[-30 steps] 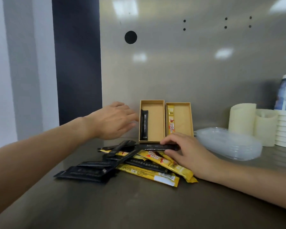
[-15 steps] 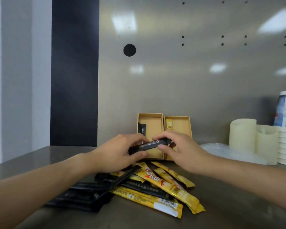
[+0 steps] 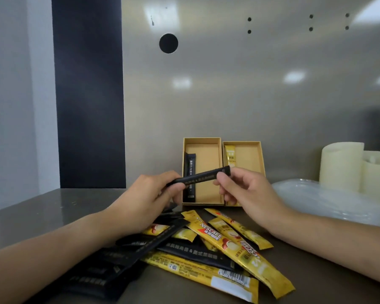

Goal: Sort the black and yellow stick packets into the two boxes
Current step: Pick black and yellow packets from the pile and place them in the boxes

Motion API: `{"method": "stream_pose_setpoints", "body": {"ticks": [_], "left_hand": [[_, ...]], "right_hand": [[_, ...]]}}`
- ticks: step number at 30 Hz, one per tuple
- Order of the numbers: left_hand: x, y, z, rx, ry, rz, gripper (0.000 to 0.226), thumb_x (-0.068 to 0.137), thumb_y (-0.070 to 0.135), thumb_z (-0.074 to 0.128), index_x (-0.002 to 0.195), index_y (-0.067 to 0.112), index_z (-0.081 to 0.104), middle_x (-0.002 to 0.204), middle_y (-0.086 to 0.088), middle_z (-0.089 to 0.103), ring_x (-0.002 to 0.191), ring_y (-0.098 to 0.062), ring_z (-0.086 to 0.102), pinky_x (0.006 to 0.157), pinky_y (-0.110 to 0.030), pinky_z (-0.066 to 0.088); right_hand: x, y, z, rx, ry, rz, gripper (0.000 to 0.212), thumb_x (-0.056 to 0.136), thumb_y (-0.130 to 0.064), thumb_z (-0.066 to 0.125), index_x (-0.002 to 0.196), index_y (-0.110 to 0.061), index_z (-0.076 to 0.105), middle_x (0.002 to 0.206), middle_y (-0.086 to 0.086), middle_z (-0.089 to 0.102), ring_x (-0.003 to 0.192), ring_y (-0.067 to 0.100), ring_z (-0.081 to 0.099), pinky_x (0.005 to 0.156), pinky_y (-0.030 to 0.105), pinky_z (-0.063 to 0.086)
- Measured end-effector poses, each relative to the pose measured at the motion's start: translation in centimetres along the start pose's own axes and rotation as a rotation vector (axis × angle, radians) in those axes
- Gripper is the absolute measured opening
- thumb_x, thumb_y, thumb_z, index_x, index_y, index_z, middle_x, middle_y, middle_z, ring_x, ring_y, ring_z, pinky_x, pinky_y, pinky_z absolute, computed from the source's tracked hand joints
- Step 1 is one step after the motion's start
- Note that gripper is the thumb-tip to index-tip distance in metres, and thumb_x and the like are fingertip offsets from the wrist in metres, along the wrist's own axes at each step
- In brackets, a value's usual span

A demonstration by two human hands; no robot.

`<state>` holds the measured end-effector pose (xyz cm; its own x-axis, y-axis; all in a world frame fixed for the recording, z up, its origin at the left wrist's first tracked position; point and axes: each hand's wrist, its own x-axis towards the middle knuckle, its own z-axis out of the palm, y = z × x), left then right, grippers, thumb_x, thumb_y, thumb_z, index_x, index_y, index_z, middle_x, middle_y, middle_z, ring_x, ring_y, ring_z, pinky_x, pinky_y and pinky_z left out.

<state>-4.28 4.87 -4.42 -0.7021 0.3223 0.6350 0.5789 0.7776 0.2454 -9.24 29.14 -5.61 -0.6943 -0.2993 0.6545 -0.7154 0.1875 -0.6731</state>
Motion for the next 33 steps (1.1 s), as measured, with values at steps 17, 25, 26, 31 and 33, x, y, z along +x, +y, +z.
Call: {"method": "stream_pose_setpoints", "body": {"ticks": [17,25,26,31,33], "left_hand": [[-0.5,3.0,-1.1,-0.232,-0.105,-0.196,0.036,0.096,0.048,0.052,0.081,0.021,0.070,0.064,0.004,0.070,0.065,-0.007,0.065,0.083,-0.035,0.056],[-1.0,2.4,-1.0,-0.255,0.058,-0.196,0.011,0.098,0.030,0.061,0.092,0.029,0.070,0.075,0.007,0.074,0.069,-0.005,0.065,0.076,-0.030,0.056],[-0.9,2.5,-1.0,-0.257,0.112,-0.205,0.009,0.098,0.029,0.062,0.093,0.029,0.069,0.076,0.006,0.073,0.069,-0.005,0.065,0.076,-0.028,0.056],[-0.6,2.9,-1.0,-0.435,0.254,-0.264,0.006,0.097,0.026,0.063,0.099,0.021,0.067,0.082,0.004,0.076,0.068,-0.004,0.066,0.067,-0.022,0.052],[-0.6,3.0,-0.9,-0.496,0.260,-0.271,0.008,0.096,0.025,0.065,0.100,0.019,0.068,0.084,0.003,0.077,0.070,-0.006,0.065,0.065,-0.024,0.053]], "right_hand": [[-1.5,-2.5,0.4,0.266,-0.023,0.181,0.020,0.091,-0.032,0.071,0.096,-0.013,0.071,0.077,-0.003,0.073,0.067,0.009,0.061,0.063,0.024,0.050],[-1.5,-2.4,0.5,0.253,-0.137,0.164,0.013,0.091,-0.027,0.073,0.087,-0.015,0.075,0.076,0.000,0.072,0.069,0.011,0.061,0.060,0.024,0.048],[-1.5,-2.4,0.5,0.255,-0.136,0.173,0.013,0.092,-0.027,0.071,0.088,-0.016,0.076,0.077,0.000,0.072,0.070,0.011,0.061,0.061,0.023,0.048],[-1.3,-2.3,0.6,0.235,-0.149,0.196,0.022,0.099,-0.028,0.061,0.103,-0.013,0.077,0.083,0.000,0.074,0.072,0.011,0.060,0.060,0.022,0.048],[-1.4,-2.4,0.7,0.233,-0.186,0.208,0.025,0.099,-0.029,0.060,0.104,-0.012,0.078,0.084,0.000,0.074,0.072,0.010,0.060,0.060,0.021,0.047]]}}
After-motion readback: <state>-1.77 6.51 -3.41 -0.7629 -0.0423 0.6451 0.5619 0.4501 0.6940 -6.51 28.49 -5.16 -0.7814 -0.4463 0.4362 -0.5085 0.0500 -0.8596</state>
